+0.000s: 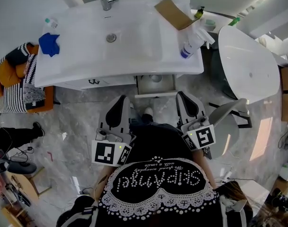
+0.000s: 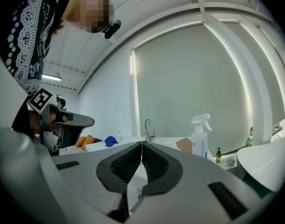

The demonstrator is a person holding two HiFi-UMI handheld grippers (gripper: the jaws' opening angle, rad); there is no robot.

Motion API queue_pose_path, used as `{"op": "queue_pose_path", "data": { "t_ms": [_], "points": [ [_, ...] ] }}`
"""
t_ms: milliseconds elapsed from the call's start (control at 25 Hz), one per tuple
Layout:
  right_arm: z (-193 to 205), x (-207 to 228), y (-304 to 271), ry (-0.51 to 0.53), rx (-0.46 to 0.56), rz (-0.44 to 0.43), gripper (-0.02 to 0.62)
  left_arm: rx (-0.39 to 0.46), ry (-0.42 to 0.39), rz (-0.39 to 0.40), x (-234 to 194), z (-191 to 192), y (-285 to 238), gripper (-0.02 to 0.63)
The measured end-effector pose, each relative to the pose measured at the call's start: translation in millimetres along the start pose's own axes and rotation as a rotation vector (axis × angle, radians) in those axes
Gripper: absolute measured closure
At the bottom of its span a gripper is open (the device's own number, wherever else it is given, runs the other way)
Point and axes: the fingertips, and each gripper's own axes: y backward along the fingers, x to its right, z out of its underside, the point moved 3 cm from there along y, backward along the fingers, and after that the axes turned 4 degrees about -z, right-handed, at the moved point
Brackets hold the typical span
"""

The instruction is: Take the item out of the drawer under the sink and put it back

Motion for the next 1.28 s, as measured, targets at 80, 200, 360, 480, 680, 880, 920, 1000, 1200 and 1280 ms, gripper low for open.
{"op": "queue_pose_path", "data": {
  "t_ms": [80, 200, 360, 480, 680, 880, 920, 1000, 1200, 1280],
  "points": [
    [0.8, -1.3, 1.7, -0.004, -0.002, 0.002, 0.575, -0.002, 0.008, 0.002, 1.4, 2.0, 1.4, 0.603],
    [1.1, -1.2, 3.7, -0.010, 0.006, 0.002, 0.575, -0.007, 0.010, 0.008, 3.9, 3.5, 2.9, 0.603],
    [-0.2, 1.5, 6.5, -0.016, 0.016, 0.005, 0.574, -0.002, 0.005, 0.010, 8.3, 3.4, 2.7, 0.603],
    [1.3, 2.2, 6.4, -0.017, 0.006, -0.005, 0.574, -0.004, 0.008, 0.010, 10.7, 4.9, 2.4, 0.603],
    [7.2, -0.4, -3.5, 0.066, -0.048, -0.061, 0.574, -0.013, 0.017, 0.008, 13.1, 6.2, 0.8, 0.603],
    [45.5, 4.0, -15.6, 0.218, -0.246, -0.101, 0.572, -0.025, 0.027, -0.011, 11.0, 10.1, 0.3, 0.603],
    [52.2, 6.0, -18.2, 0.230, -0.266, -0.112, 0.572, -0.028, 0.028, -0.017, 9.5, 10.3, -0.4, 0.603],
    [62.8, 9.5, -23.9, 0.250, -0.300, -0.135, 0.572, -0.032, 0.032, -0.034, 6.0, 10.5, -1.4, 0.603],
    [83.7, 10.8, -37.7, 0.330, -0.385, -0.195, 0.571, -0.037, 0.037, -0.077, -2.7, 11.0, -2.4, 0.603],
    [94.3, 12.3, -41.9, 0.353, -0.415, -0.214, 0.571, -0.033, 0.039, -0.092, -5.3, 9.9, -3.0, 0.603]
  ]
}}
